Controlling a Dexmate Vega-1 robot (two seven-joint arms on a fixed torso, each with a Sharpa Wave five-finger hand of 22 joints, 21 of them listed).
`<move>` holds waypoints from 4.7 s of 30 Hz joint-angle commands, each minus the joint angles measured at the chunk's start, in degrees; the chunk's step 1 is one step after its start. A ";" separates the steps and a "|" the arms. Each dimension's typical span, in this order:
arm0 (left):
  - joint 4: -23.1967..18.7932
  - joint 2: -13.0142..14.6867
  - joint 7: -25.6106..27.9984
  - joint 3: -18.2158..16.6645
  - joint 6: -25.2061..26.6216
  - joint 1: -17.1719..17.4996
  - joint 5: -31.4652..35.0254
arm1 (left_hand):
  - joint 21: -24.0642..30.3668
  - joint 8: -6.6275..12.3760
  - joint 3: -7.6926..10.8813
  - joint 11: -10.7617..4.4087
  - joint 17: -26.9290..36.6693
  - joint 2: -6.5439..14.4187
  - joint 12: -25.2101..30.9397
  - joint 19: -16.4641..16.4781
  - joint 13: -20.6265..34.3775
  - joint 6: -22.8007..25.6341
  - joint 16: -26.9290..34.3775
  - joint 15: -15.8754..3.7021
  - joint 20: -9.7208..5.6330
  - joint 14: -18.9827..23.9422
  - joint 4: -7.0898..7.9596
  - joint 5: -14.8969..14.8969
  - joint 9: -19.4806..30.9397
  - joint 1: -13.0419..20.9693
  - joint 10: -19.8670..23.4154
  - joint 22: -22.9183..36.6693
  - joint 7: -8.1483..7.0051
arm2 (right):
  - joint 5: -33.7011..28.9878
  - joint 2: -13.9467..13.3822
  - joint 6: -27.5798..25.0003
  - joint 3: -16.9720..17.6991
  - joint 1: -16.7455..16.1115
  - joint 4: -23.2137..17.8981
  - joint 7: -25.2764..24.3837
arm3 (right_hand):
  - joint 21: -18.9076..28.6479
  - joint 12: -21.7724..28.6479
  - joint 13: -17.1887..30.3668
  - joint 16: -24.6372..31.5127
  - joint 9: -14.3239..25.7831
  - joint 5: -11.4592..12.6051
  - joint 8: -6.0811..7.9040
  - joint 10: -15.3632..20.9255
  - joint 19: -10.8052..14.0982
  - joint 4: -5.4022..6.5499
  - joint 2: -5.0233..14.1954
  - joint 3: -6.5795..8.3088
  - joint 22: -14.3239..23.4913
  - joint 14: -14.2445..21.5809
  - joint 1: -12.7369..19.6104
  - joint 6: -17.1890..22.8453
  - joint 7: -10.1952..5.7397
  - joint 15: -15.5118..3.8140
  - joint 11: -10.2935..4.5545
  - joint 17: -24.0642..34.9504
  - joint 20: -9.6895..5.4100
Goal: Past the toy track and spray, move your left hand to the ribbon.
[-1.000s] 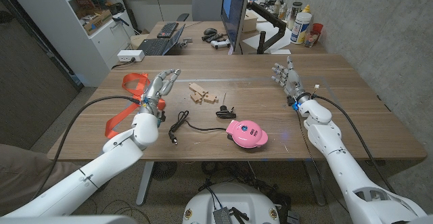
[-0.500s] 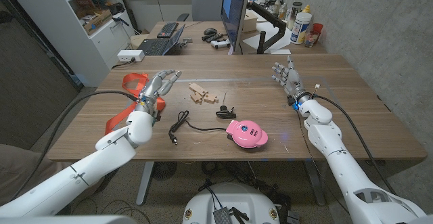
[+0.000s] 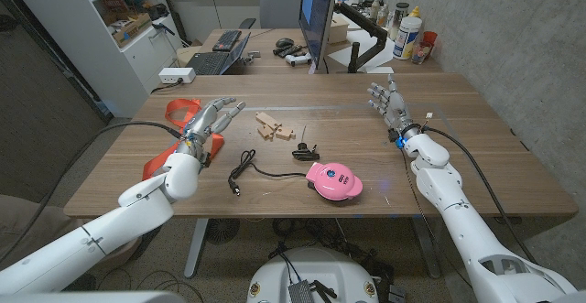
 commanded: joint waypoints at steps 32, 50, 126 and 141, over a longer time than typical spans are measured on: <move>-2.78 11.31 -3.95 -9.47 -0.91 9.27 2.89 | 1.05 -0.54 -3.45 -1.19 0.28 -4.28 0.70 3.42 0.28 -0.36 0.99 -5.38 -1.30 4.03 0.39 3.11 0.39 -3.10 3.21 -0.01 -0.74 | -0.34 -0.94 1.45 -1.09 0.84 1.61 0.73 | 0.14 -0.35 0.17 0.20 0.13 0.15 -0.25 -0.50 -0.06 -0.18 0.07 0.05 0.06 -0.53 0.74 -0.91 -0.14 -0.20 -0.11 -0.08 0.12; -1.35 12.16 -4.77 -6.82 -1.14 7.34 8.14 | 0.99 -2.11 -5.39 -2.47 0.28 -5.24 0.05 5.02 0.31 -7.33 0.58 -6.53 -2.44 5.12 1.35 6.13 0.35 -5.34 3.27 -0.01 -0.72 | 0.01 -1.48 1.56 -0.59 0.08 0.71 0.68 | 0.33 -0.49 0.17 0.33 0.14 0.12 -0.56 -0.89 0.00 -0.27 0.04 0.07 0.05 -0.59 0.80 -2.25 -0.45 -0.26 -0.37 -0.10 0.22; 2.45 16.56 -8.96 -12.94 3.34 12.69 8.00 | -0.24 -0.70 -8.70 -2.60 0.07 -4.81 -0.50 5.15 0.29 -8.72 -0.29 -9.10 -10.77 3.95 3.74 11.38 0.41 -7.31 1.71 -0.37 -0.82 | -1.58 -1.62 2.36 -3.26 1.34 1.13 -0.60 | 0.53 -0.48 0.17 0.47 0.14 0.11 -0.18 -1.16 -0.03 -0.48 0.15 0.22 0.03 -0.72 0.97 -3.55 -0.39 -0.36 -0.27 -0.13 0.65; 3.99 16.47 -7.92 -11.00 4.39 10.94 6.67 | -0.24 -0.60 -8.94 -2.39 0.06 -4.70 -0.28 5.30 0.30 -8.63 -0.19 -9.18 -10.58 4.36 3.87 11.77 0.41 -7.20 2.39 -0.37 -0.81 | -1.92 -1.66 2.50 -3.52 1.64 1.47 -1.13 | 0.57 -0.55 0.17 0.48 0.14 0.10 -0.14 -1.41 0.02 -0.50 0.17 0.23 0.03 -0.74 0.96 -3.58 -0.41 -0.27 -0.37 -0.13 0.69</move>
